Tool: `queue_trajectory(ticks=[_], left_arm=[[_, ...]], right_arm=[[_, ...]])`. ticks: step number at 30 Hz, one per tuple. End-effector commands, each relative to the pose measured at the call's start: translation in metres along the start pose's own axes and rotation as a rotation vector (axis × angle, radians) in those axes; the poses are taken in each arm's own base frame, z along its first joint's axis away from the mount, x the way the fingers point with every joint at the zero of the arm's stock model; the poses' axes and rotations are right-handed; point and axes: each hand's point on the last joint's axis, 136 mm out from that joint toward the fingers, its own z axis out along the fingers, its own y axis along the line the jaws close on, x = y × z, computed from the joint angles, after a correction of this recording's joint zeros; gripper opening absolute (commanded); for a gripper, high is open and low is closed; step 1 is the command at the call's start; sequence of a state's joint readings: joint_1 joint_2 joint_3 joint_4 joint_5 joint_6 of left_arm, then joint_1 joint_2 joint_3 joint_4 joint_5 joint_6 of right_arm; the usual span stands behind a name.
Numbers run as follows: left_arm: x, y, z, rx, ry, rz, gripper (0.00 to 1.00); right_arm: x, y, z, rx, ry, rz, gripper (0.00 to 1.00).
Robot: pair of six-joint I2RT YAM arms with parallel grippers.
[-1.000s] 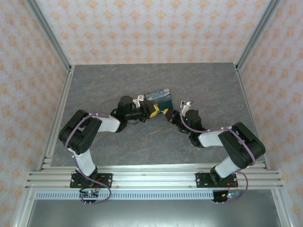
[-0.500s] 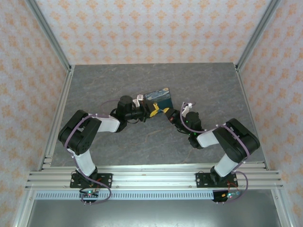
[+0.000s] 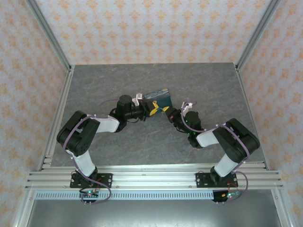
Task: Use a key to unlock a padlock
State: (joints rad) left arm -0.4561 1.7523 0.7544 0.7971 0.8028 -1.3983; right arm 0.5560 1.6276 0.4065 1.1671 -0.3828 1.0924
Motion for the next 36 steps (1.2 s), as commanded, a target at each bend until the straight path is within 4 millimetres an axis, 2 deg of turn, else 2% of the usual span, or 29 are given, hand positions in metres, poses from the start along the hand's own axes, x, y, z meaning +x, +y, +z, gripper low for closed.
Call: queue_trajectory(ticks=[1, 14, 20, 27, 31, 36], left_arm=[[0.019, -0.039, -0.001, 0.094, 0.066, 0.074, 0.0], [0.023, -0.032, -0.004, 0.029, 0.068, 0.119, 0.0], [0.02, -0.031, -0.002, 0.031, 0.061, 0.114, 0.0], [0.022, -0.031, -0.003, 0.04, 0.069, 0.115, 0.0], [0.027, -0.028, -0.005, 0.03, 0.085, 0.132, 0.0], [0.031, -0.023, -0.009, 0.006, 0.095, 0.152, 0.0]], right_arm=[[0.01, 0.029, 0.005, -0.081, 0.05, -0.003, 0.0], [0.021, 0.052, 0.015, -0.17, 0.137, -0.006, 0.0], [0.028, 0.041, 0.012, -0.151, 0.164, -0.003, 0.0], [0.026, 0.029, 0.011, -0.107, 0.145, -0.004, 0.0], [0.023, 0.021, 0.015, -0.083, 0.122, -0.011, 0.0], [0.006, 0.017, 0.017, -0.07, 0.078, -0.005, 0.0]])
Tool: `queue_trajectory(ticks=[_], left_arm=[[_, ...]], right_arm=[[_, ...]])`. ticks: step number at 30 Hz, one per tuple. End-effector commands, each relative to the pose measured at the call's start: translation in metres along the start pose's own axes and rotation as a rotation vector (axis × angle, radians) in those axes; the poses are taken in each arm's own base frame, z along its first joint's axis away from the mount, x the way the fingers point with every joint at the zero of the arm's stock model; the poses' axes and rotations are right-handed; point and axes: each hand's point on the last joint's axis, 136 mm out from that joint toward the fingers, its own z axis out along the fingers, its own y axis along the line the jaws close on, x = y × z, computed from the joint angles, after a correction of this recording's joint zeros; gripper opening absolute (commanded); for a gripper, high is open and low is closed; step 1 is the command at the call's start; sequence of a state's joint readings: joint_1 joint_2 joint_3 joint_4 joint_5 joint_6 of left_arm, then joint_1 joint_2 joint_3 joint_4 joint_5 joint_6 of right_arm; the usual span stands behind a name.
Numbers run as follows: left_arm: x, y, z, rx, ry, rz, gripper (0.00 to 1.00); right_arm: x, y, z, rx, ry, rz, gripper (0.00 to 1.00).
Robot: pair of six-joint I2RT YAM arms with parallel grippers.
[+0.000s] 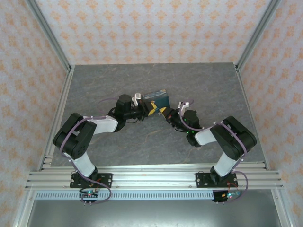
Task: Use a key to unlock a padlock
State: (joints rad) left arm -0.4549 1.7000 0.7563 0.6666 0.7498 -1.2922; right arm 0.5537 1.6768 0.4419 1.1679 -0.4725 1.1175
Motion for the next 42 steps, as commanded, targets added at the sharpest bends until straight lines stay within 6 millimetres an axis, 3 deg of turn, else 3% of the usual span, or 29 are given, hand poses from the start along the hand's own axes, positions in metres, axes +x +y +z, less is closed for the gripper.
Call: queue_trajectory(ticks=[1, 12, 42], left_arm=[[0.033, -0.031, -0.006, 0.082, 0.134, 0.093, 0.0], [0.034, -0.034, -0.005, 0.102, 0.143, 0.091, 0.0], [0.015, -0.088, -0.018, 0.269, 0.024, 0.036, 0.0]], right_arm=[[-0.01, 0.02, 0.007, -0.064, -0.015, -0.034, 0.0], [-0.017, 0.02, 0.009, -0.056, -0.018, -0.04, 0.0], [-0.005, 0.016, 0.005, -0.07, 0.004, 0.053, 0.0]])
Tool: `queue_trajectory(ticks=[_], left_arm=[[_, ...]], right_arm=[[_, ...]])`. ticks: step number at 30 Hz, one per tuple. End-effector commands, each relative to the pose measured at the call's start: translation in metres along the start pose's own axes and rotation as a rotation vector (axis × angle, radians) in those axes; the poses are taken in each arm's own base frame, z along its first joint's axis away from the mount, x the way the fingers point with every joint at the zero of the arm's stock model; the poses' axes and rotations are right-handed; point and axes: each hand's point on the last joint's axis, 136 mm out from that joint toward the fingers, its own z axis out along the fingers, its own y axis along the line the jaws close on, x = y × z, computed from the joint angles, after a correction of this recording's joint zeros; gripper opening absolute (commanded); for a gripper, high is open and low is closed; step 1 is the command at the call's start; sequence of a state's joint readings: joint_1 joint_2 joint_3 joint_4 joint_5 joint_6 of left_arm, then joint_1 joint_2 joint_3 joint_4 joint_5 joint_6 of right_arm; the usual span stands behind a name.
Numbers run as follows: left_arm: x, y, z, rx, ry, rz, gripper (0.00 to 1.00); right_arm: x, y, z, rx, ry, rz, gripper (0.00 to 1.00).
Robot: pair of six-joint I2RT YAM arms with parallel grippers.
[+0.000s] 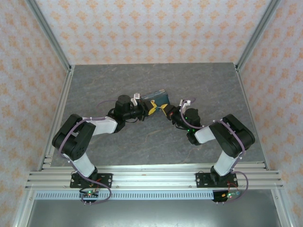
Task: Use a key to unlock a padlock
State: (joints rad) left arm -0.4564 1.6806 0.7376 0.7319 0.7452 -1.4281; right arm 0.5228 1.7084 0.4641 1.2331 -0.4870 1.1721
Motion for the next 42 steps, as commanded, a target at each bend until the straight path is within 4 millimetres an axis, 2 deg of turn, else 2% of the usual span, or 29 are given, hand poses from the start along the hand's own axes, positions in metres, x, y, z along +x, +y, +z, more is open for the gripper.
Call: queue_trajectory(ticks=[1, 6, 15, 20, 25, 31, 36, 39, 42], left_arm=[[0.022, -0.074, -0.011, 0.217, 0.045, 0.132, 0.0], [0.022, -0.075, -0.011, 0.22, 0.045, 0.133, 0.0], [0.018, -0.072, -0.012, 0.21, 0.018, 0.142, 0.0], [0.017, -0.07, -0.01, 0.206, 0.02, 0.138, 0.0], [0.018, -0.069, -0.01, 0.202, 0.026, 0.141, 0.0], [0.019, -0.062, -0.009, 0.177, 0.028, 0.143, 0.0], [0.017, -0.057, -0.006, 0.161, 0.021, 0.143, 0.0], [0.015, -0.053, -0.004, 0.153, 0.022, 0.141, 0.0], [0.016, -0.051, -0.002, 0.147, 0.028, 0.139, 0.0]], right_arm=[[0.01, 0.007, 0.002, -0.022, 0.032, 0.018, 0.0], [0.008, 0.007, 0.003, -0.035, 0.023, 0.048, 0.0], [0.021, 0.024, 0.008, -0.084, 0.08, 0.063, 0.0], [0.021, 0.023, 0.003, -0.064, 0.071, 0.046, 0.0], [0.018, 0.021, 0.008, -0.06, 0.059, 0.04, 0.0], [0.022, 0.045, 0.023, -0.137, 0.107, 0.037, 0.0], [0.042, 0.066, 0.03, -0.164, 0.182, -0.012, 0.0], [0.045, 0.069, 0.029, -0.169, 0.188, -0.021, 0.0], [0.044, 0.064, 0.029, -0.15, 0.178, -0.024, 0.0]])
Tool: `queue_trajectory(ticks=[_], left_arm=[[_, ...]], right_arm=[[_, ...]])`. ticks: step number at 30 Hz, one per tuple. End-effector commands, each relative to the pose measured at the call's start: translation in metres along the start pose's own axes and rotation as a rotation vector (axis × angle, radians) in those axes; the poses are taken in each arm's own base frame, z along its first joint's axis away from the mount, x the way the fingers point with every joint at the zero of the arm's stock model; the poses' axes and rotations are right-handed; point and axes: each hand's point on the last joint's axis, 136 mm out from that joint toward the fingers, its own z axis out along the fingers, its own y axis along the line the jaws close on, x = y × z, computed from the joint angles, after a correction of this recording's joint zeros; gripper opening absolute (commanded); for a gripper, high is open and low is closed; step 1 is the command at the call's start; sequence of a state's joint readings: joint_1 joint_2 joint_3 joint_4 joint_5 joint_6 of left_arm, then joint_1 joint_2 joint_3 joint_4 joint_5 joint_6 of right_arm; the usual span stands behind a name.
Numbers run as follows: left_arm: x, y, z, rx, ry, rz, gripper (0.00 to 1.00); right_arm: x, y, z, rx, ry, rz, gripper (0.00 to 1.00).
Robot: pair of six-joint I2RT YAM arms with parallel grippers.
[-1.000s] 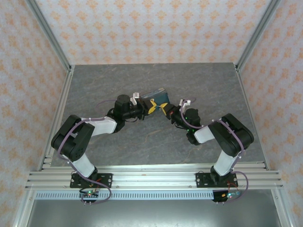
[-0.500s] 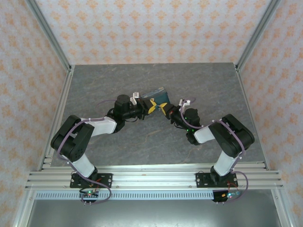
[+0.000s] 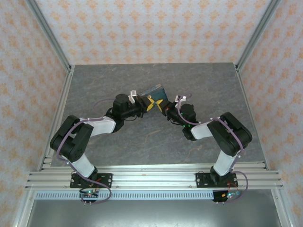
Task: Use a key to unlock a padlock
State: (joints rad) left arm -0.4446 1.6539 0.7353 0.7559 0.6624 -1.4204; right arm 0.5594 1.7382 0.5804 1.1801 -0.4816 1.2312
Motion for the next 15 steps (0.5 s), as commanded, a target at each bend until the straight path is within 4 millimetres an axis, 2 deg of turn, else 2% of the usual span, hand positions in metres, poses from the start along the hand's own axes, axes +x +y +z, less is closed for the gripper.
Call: queue_trajectory(ticks=[1, 4, 6, 12, 13, 15], left_arm=[[0.033, -0.037, 0.003, 0.119, 0.127, 0.102, 0.0], [0.034, -0.035, 0.003, 0.109, 0.134, 0.107, 0.0], [0.036, -0.03, 0.003, 0.09, 0.138, 0.113, 0.0], [0.032, 0.005, 0.002, -0.028, 0.119, 0.154, 0.0], [0.031, 0.008, 0.002, -0.029, 0.111, 0.154, 0.0], [0.028, 0.017, 0.002, -0.042, 0.101, 0.152, 0.0]], right_arm=[[0.04, 0.037, 0.006, -0.104, 0.149, -0.068, 0.0], [0.038, 0.034, 0.011, -0.105, 0.143, -0.059, 0.0], [0.038, 0.039, 0.016, -0.13, 0.151, -0.044, 0.0], [0.039, 0.035, 0.022, -0.113, 0.176, -0.024, 0.0], [0.038, 0.033, 0.02, -0.106, 0.174, -0.019, 0.02], [0.033, 0.025, 0.015, -0.085, 0.161, -0.009, 0.19]])
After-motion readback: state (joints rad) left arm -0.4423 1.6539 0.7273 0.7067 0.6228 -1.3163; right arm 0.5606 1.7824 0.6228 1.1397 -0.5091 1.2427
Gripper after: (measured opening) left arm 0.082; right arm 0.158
